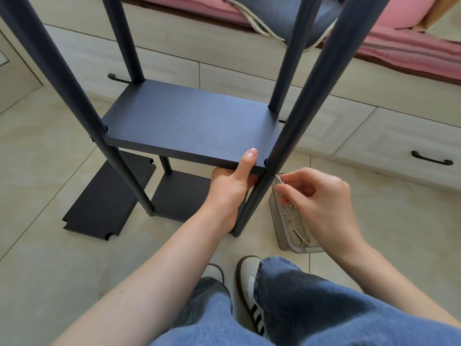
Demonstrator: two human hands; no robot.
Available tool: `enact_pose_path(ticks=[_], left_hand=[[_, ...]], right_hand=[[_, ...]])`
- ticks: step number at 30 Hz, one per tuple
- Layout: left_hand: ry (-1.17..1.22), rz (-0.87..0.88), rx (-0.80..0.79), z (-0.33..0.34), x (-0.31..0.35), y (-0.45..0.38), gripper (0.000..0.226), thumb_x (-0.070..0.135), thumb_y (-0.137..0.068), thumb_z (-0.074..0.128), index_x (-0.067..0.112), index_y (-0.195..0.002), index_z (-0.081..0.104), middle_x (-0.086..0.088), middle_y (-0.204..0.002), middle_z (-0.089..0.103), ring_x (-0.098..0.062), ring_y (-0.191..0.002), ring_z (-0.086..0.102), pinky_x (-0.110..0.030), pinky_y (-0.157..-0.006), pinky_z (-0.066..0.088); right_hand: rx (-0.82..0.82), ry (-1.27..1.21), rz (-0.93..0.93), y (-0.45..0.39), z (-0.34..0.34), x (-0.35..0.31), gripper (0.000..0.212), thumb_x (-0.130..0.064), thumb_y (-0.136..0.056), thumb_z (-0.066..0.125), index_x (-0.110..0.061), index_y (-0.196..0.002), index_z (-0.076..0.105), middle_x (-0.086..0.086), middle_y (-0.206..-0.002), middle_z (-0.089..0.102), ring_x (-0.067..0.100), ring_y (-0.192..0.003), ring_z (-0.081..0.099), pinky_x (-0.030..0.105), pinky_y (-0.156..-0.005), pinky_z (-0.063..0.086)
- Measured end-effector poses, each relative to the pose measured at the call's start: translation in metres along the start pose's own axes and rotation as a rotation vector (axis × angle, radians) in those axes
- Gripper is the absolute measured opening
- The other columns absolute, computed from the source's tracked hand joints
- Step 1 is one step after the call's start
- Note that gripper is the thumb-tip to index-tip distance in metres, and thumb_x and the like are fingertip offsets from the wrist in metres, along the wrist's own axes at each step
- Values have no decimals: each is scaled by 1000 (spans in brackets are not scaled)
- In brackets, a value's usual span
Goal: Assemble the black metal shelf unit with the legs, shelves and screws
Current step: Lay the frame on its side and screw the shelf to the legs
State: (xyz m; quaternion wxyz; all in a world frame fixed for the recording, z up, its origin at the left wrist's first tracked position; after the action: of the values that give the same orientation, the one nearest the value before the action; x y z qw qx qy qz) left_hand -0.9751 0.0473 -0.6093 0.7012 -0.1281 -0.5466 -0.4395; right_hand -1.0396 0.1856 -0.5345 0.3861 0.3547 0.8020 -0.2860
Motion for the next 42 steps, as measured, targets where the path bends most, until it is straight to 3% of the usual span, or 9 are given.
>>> enact_pose_path(ticks=[11, 17, 24, 29, 33, 36, 38, 42], left_hand=[[-3, 3, 4, 0, -1, -1, 41, 38, -95, 64, 6, -122, 62, -13, -111, 74, -24, -99, 74, -28, -86, 59], [13, 16, 14, 0, 0, -1, 46, 39, -92, 67, 8, -126, 60, -12, -114, 73, -25, -103, 73, -38, -94, 59], [28, 16, 16, 1, 1, 2, 27, 38, -93, 67, 21, -113, 62, -2, -101, 74, -19, -95, 74, -25, -79, 59], [47, -2, 22, 1, 1, 3, 32, 39, -91, 68, 19, -116, 62, -4, -107, 75, -21, -100, 74, -35, -92, 58], [71, -3, 18, 2, 1, 2, 36, 39, -88, 69, 18, -117, 63, -1, -101, 76, -21, -98, 74, -36, -90, 59], [101, -26, 3, 3, -1, 2, 25, 34, -92, 68, 20, -111, 65, -1, -101, 77, -24, -100, 74, -37, -90, 59], [134, -51, -12, 4, -1, 2, 20, 29, -95, 66, 18, -112, 67, -2, -101, 77, -24, -100, 74, -35, -88, 58], [194, -86, -45, 7, -1, 1, 33, 23, -92, 68, 5, -118, 66, -8, -103, 73, -21, -93, 72, -29, -78, 58]], right_hand=[[3, 34, -5, 2, 1, -1, 3, -11, -87, 72, -12, -89, 74, -8, -68, 70, 2, -62, 68, 10, -62, 50], [42, 192, -7, -3, -5, 0, 6, -12, -86, 71, -16, -81, 73, -11, -65, 67, 1, -62, 62, 7, -57, 43], [10, 175, -8, -3, -1, -8, 5, -17, -86, 74, -17, -81, 74, -14, -64, 67, -2, -63, 63, 7, -57, 43], [10, 202, 2, -3, -3, -9, 8, -16, -87, 71, -15, -79, 71, -11, -64, 65, -1, -64, 62, 8, -55, 43], [43, 224, 23, 1, -15, -3, 16, -12, -87, 63, -16, -72, 65, -7, -59, 60, 4, -62, 58, 13, -53, 42], [108, 39, 100, -1, -29, 5, 27, -12, -94, 51, -15, -68, 58, 3, -61, 63, 14, -56, 56, 31, -55, 46], [175, -183, 154, -8, -38, 3, 25, -20, -91, 44, -15, -69, 55, 5, -68, 66, 23, -66, 60, 42, -63, 48], [174, -494, 144, -39, -41, -30, 24, -22, -93, 37, -13, -77, 51, 7, -83, 73, 21, -85, 70, 35, -76, 53]])
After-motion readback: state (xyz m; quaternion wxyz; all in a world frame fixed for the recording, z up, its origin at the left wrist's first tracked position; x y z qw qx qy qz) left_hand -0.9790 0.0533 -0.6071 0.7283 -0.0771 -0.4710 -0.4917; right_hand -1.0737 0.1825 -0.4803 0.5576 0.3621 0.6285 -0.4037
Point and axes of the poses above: each hand's wrist, its own y-axis away from the middle knuckle, its own z-axis out of the palm, x = y × z, the point moved 8 cm from there along -y, towards the middle knuckle
